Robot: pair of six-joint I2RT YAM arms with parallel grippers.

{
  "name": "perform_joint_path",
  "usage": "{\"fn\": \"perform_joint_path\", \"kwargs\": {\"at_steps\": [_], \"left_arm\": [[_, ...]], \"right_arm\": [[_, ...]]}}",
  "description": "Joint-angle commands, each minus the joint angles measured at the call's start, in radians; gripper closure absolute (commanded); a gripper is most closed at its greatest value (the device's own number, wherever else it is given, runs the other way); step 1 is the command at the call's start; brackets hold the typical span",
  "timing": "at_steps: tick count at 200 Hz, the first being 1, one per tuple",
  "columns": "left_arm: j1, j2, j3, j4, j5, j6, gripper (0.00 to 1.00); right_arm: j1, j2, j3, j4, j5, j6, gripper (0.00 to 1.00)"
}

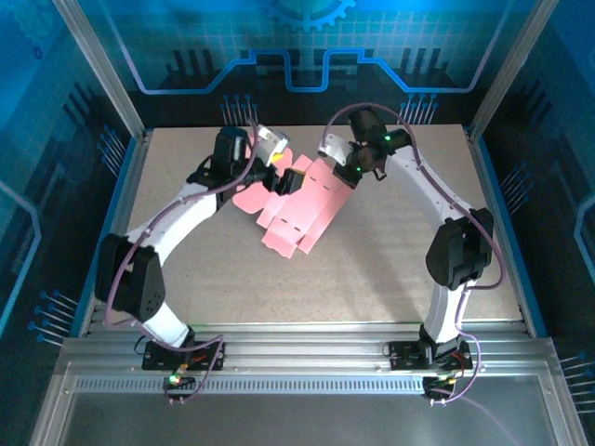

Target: Fold the paper box

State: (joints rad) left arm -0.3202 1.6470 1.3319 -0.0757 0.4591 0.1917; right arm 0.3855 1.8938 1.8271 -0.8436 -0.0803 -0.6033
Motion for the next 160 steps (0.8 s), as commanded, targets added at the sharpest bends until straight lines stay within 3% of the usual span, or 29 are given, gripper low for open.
{"fn": "perform_joint_path", "kwargs": {"at_steps": [1,37,68,102,122,135,160], "left_arm": [[0.021,0.079,0.122,-0.15,0.046,0.016,0.01],[0.07,0.043,0.04,-0.046,-0.123,-0.185,0.01],[0.141,0.027,-0.035,-0.039,-0.122,-0.288,0.01],[0.164,0.069,-0.101,-0.021,-0.11,-0.32,0.01],[0.156,0.03,-0.161,0.065,-0.055,-0.247,0.01],[0.135,-0.011,-0.19,0.112,-0.046,-0.128,0.01],[0.124,0.011,-0.092,0.007,-0.001,0.051,0.01]], "right_arm": [[0.004,0.064,0.043,-0.024,0.03,-0.084,1.0],[0.019,0.11,0.112,-0.065,0.161,-0.139,1.0],[0.021,0.157,0.206,-0.165,0.199,-0.165,1.0],[0.018,0.165,0.203,-0.124,0.176,-0.154,1.0],[0.024,0.145,0.185,-0.102,0.184,-0.162,1.0],[0.029,0.138,0.184,-0.114,0.17,-0.193,1.0],[0.029,0.118,0.174,-0.114,0.112,-0.24,1.0]]}}
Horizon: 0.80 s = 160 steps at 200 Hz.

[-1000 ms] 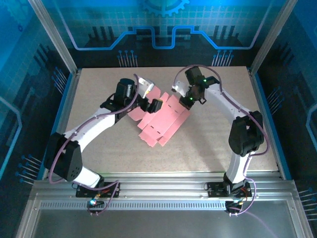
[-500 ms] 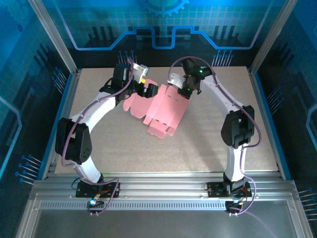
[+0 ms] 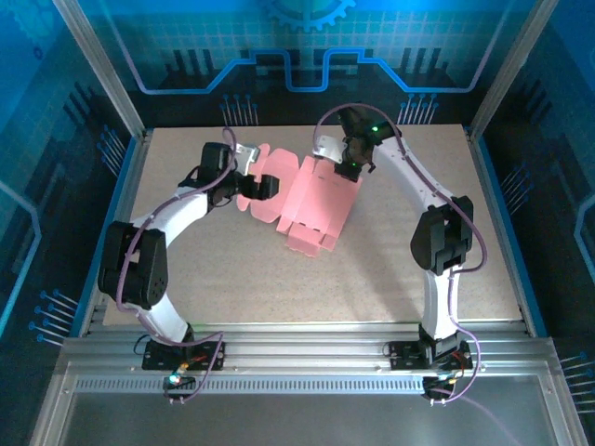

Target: Fold the paper box

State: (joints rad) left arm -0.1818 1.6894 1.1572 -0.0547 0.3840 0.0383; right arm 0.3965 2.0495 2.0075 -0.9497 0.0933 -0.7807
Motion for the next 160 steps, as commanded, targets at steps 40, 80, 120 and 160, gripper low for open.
{"fn": "perform_joint_path", "kwargs": {"at_steps": [40,80,120,160], "left_arm": [[-0.015,0.048,0.274,-0.229,0.186,0.54,0.01],[-0.017,0.265,0.721,-0.745,0.381,0.861,0.01],[-0.069,0.562,1.274,-1.276,0.419,1.114,0.01],[-0.122,0.592,1.267,-1.223,0.456,1.153,0.05]], "right_arm": [[0.025,-0.064,-0.037,0.023,-0.085,-0.127,1.0],[0.026,-0.091,-0.045,0.036,-0.154,-0.145,1.0],[0.03,-0.104,-0.049,0.048,-0.199,-0.152,1.0],[0.037,-0.118,-0.061,0.049,-0.238,-0.139,1.0]]}}
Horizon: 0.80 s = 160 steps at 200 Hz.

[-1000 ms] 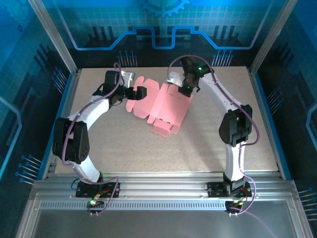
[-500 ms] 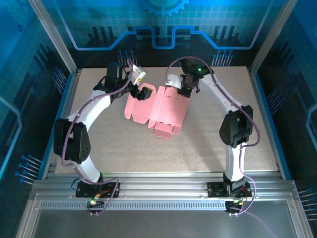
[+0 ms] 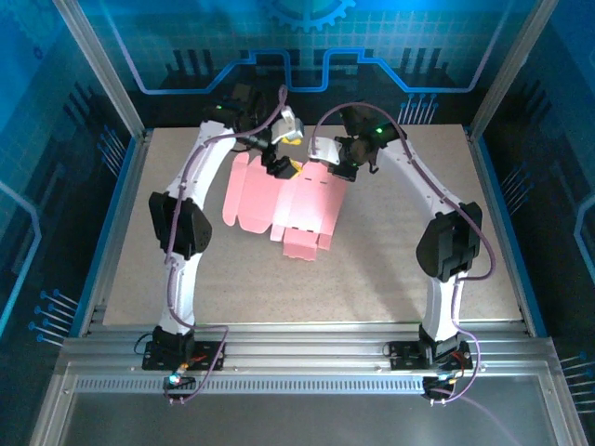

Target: Fold the paper box

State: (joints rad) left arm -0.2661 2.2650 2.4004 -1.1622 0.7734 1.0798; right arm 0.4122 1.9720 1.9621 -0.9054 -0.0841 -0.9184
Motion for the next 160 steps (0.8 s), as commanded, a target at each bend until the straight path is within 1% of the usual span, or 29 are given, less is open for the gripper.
{"fn": "perform_joint_path", "kwargs": {"at_steps": [1,10,28,42,50,69,99,107,136,141,152,160], "left_arm": [[-0.038,0.017,0.024,-0.115,0.065,0.113,0.05],[-0.053,0.022,0.023,-0.104,0.06,0.111,0.07],[-0.065,0.028,0.024,-0.067,0.082,0.074,0.14],[-0.07,0.03,0.023,-0.046,0.083,0.054,0.22],[-0.07,0.031,0.023,-0.042,0.082,0.051,0.29],[-0.07,0.035,0.019,-0.042,0.07,0.048,0.36],[-0.067,0.039,0.007,-0.04,0.061,0.048,0.53],[-0.065,0.039,0.004,-0.037,0.06,0.047,0.55],[-0.059,0.043,-0.003,-0.02,0.04,0.04,0.55],[-0.058,0.044,-0.003,-0.018,0.038,0.039,0.52],[-0.049,0.042,-0.008,-0.005,0.045,0.024,0.38],[-0.039,0.038,-0.016,0.013,0.062,0.002,0.38]], "right_arm": [[0.021,-0.041,-0.015,0.005,-0.061,-0.002,1.0],[0.023,-0.045,-0.02,0.006,-0.07,0.001,1.0],[0.029,-0.049,-0.023,0.007,-0.074,0.004,1.0],[0.033,-0.051,-0.024,0.004,-0.074,0.004,1.0],[0.034,-0.054,-0.026,0.005,-0.077,0.006,1.0],[0.034,-0.065,-0.038,0.014,-0.085,0.011,1.0],[0.034,-0.08,-0.053,0.02,-0.091,0.013,1.0],[0.034,-0.085,-0.058,0.023,-0.093,0.014,1.0],[0.031,-0.103,-0.075,0.031,-0.104,0.016,1.0],[0.029,-0.106,-0.079,0.034,-0.107,0.019,1.0],[0.027,-0.115,-0.089,0.038,-0.114,0.023,1.0],[0.024,-0.122,-0.099,0.043,-0.117,0.024,1.0]]}}
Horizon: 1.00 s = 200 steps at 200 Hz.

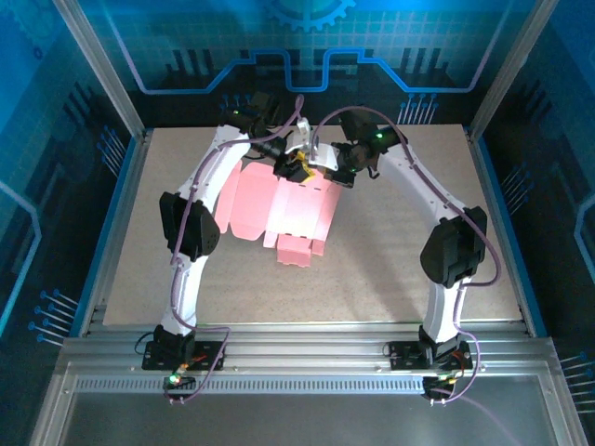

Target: Fold the paper box

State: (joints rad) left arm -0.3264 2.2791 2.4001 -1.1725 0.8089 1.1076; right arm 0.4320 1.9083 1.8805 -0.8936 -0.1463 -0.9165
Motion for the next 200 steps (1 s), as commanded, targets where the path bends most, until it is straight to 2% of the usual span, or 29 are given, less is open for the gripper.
{"fn": "perform_joint_path", "kwargs": {"at_steps": [1,47,70,84,94,115,140,170,176,186,200], "left_arm": [[0.023,0.024,-0.017,0.026,0.029,-0.028,0.38],[0.032,0.016,-0.039,0.044,0.068,-0.031,0.39],[0.03,0.016,-0.051,0.039,0.059,-0.02,0.48],[0.027,0.018,-0.058,0.032,0.054,-0.007,0.49],[0.026,0.019,-0.059,0.03,0.053,-0.006,0.55],[0.026,0.019,-0.061,0.027,0.058,-0.002,0.78],[0.029,0.016,-0.059,0.009,0.076,0.018,1.0],[0.033,0.008,-0.06,-0.028,0.128,0.039,1.0],[0.035,0.007,-0.059,-0.028,0.141,0.036,1.0],[0.042,0.006,-0.061,-0.026,0.166,0.027,1.0],[0.058,0.0,-0.066,-0.007,0.216,0.008,1.0]], "right_arm": [[0.004,-0.06,-0.019,0.032,-0.055,0.022,1.0],[-0.004,-0.072,-0.035,0.045,-0.085,0.039,1.0],[-0.007,-0.078,-0.035,0.045,-0.1,0.044,1.0],[-0.009,-0.081,-0.034,0.045,-0.103,0.044,1.0],[-0.009,-0.082,-0.034,0.043,-0.101,0.044,1.0],[-0.01,-0.084,-0.033,0.038,-0.099,0.044,1.0],[-0.012,-0.089,-0.038,0.04,-0.099,0.046,1.0],[-0.018,-0.092,-0.041,0.044,-0.109,0.055,0.99],[-0.018,-0.091,-0.041,0.046,-0.113,0.058,0.92],[-0.022,-0.095,-0.043,0.052,-0.124,0.066,0.56],[-0.039,-0.112,-0.06,0.078,-0.165,0.1,0.33]]}}
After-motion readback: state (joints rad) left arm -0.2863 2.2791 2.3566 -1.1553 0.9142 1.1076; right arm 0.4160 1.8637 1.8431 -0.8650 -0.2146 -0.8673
